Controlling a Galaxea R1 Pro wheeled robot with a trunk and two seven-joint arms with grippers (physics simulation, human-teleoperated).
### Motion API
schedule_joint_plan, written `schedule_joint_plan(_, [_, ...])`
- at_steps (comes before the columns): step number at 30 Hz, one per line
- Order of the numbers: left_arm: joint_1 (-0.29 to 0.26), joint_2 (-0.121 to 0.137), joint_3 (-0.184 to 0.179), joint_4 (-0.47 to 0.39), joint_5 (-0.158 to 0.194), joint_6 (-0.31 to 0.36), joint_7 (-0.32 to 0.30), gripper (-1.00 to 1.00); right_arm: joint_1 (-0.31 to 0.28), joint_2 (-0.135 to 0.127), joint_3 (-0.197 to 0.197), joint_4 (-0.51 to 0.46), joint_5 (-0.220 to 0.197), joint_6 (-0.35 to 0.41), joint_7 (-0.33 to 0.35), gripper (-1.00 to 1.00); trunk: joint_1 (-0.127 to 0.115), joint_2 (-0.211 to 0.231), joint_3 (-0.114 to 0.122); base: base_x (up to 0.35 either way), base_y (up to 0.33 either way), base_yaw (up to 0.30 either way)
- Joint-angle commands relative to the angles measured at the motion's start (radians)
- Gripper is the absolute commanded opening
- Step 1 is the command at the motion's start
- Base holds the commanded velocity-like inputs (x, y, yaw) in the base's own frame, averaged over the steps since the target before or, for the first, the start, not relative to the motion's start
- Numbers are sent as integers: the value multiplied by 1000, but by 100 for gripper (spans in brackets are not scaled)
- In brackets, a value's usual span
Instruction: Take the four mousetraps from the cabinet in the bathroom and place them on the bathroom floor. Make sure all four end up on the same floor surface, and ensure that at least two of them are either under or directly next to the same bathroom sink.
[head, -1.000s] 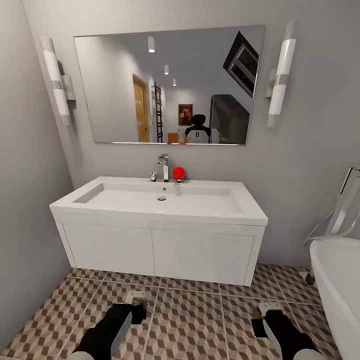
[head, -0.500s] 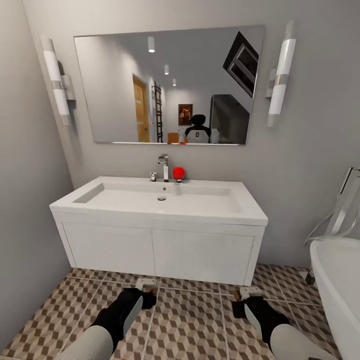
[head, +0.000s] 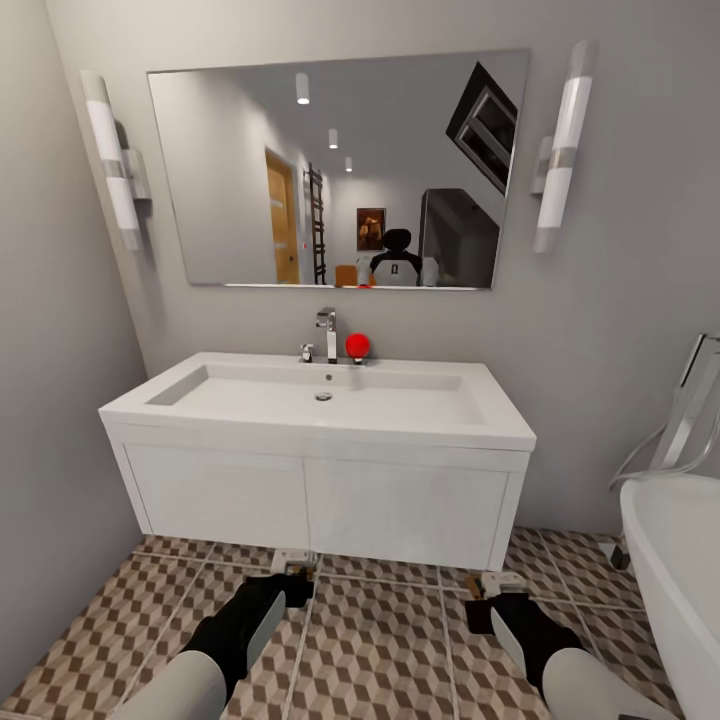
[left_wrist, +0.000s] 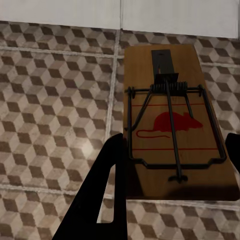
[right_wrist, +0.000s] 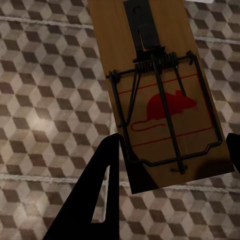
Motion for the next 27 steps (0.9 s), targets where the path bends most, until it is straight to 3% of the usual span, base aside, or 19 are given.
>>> schedule_joint_plan(1, [0,0,-7,-3,5,6,8,-100,0,0,-4,-2,8,6,0,-100,0,-1,-1,0,0,0])
schedule_joint_plan(27, [0,3,-7,6,4,15,9,-100,0,3,-2,-2,9,13,1,-100,100,-183,-83,0,0,0])
